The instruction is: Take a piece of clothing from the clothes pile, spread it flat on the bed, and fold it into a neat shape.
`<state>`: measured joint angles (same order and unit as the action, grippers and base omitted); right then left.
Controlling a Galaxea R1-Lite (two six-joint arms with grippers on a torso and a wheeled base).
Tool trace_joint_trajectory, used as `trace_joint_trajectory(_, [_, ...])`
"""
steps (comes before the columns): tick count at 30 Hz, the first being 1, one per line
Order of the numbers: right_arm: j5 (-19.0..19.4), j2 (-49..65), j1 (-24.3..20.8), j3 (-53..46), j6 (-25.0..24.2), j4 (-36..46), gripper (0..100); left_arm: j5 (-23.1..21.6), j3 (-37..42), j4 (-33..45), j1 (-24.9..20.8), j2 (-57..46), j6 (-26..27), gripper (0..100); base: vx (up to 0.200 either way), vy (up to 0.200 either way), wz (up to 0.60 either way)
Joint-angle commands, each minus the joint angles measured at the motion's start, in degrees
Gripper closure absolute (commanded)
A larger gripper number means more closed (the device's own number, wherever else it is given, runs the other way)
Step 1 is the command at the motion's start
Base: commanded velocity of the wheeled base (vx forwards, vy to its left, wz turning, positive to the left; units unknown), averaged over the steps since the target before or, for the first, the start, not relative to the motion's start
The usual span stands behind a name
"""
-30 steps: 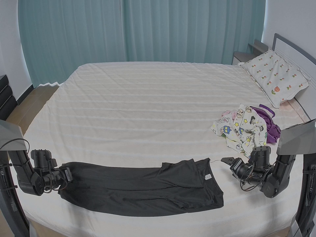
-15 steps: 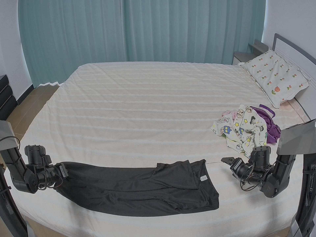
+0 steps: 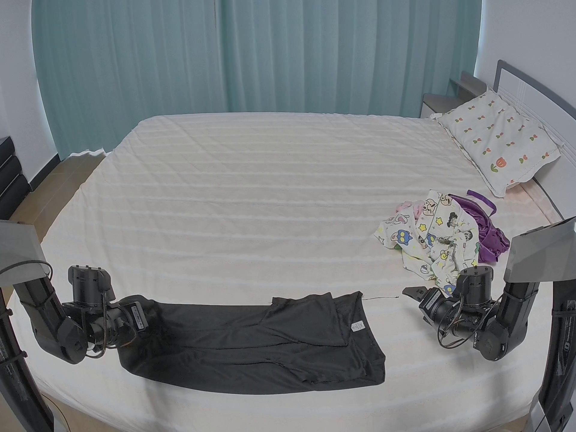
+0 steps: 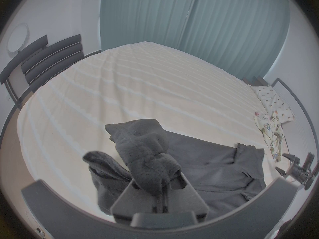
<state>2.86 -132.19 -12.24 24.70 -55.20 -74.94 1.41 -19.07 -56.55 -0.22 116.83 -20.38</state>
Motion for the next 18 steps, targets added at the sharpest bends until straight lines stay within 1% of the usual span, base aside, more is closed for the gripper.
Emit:
trace_joint_trajectory(1, [0.04, 0.01, -0.15, 0.00, 0.00, -0.04, 0, 1.49, 0.08, 0.48, -4.09, -0.20, -0.62, 100, 0.000, -0.200, 0.00])
trace_joint_trajectory(3, [0.04, 0.01, -0.15, 0.09, 0.00, -0.04, 0, 2.72, -0.01, 1.01, -7.43, -0.29, -2.12, 100, 0.000, -0.200, 0.00])
trace_joint_trajectory(9, [0.04, -0.08, -0.15, 0.09, 0.00, -0.04, 0, 7.37, -1.50, 2.68, -13.76, 0.15, -2.64, 100, 0.000, -0.200, 0.00])
trace_joint_trajectory(13, [0.04, -0.08, -0.15, 0.09, 0.09, -0.04, 0, 8.17, -3.08, 5.40, -16.83, -0.20, -2.73, 100, 0.000, -0.200, 0.00])
trace_joint_trajectory(17, [0.04, -0.17, -0.24, 0.09, 0.09, -0.04, 0, 8.78, -5.37, 7.07, -18.24, 0.41, -2.73, 100, 0.000, -0.200, 0.00])
trace_joint_trajectory(18, [0.04, -0.17, -0.24, 0.09, 0.00, -0.04, 0, 9.57, -6.42, 7.25, -18.85, 0.76, -2.91, 100, 0.000, -0.200, 0.00])
